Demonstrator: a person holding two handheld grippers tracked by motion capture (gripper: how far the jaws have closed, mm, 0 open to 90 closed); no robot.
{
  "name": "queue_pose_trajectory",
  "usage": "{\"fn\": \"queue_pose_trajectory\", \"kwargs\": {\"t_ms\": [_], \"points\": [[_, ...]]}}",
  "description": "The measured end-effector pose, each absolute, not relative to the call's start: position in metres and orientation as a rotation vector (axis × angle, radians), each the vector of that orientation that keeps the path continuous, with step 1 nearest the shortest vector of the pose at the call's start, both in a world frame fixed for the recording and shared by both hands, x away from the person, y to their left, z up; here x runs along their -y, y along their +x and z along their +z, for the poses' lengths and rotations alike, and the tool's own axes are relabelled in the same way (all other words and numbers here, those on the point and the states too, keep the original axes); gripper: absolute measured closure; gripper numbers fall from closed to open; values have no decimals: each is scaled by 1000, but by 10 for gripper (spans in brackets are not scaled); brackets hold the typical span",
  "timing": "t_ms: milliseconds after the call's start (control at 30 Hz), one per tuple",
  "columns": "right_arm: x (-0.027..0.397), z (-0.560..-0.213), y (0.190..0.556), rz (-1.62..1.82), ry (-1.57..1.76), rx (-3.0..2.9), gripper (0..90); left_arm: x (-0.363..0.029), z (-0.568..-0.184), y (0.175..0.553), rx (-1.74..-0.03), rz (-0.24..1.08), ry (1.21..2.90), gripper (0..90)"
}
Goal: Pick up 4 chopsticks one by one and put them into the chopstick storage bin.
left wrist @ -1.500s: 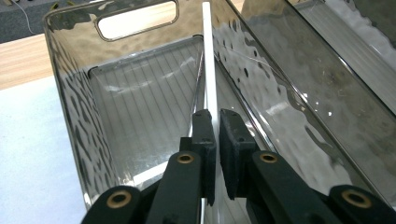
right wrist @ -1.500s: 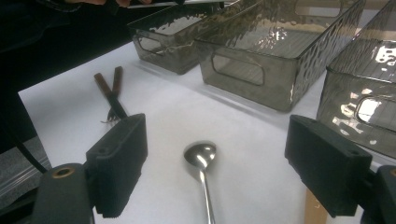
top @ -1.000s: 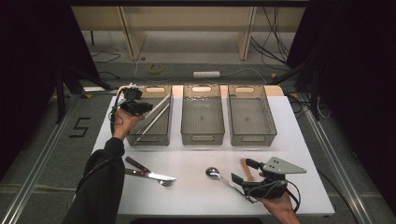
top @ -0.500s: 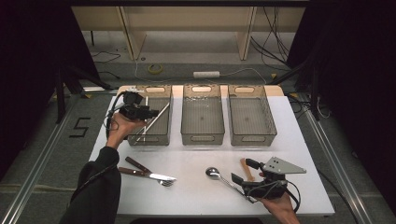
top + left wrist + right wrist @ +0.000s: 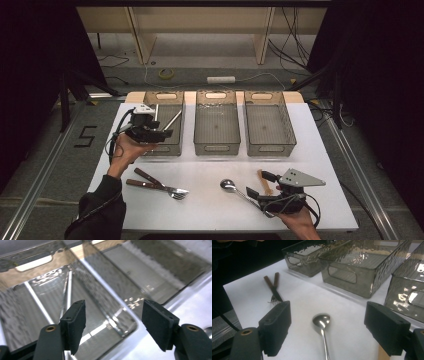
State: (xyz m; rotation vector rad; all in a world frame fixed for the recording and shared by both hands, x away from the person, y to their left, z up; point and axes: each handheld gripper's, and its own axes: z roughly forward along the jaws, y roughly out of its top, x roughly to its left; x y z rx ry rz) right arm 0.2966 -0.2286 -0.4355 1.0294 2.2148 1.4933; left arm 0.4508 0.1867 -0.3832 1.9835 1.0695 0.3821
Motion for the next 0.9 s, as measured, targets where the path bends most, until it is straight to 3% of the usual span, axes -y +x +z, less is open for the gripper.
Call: {"fn": "queue_pose_trajectory", "kwargs": {"t_ms": [67,167,400,900], "points": [[228,-436,297,1491,1027,-2216,236,-183,-384,447,-1054,320,1954,333],[229,-436,297,1476,1027,-2225,245,-177,-386,439,-1022,334,1985,318],[227,-437,298,1454,1026,-2259,263,-176,-391,420,-991,294,1875,295],[221,-444,302,1362,1029,-2356,268,-181,-411,389,-941,315,1848,243]]}}
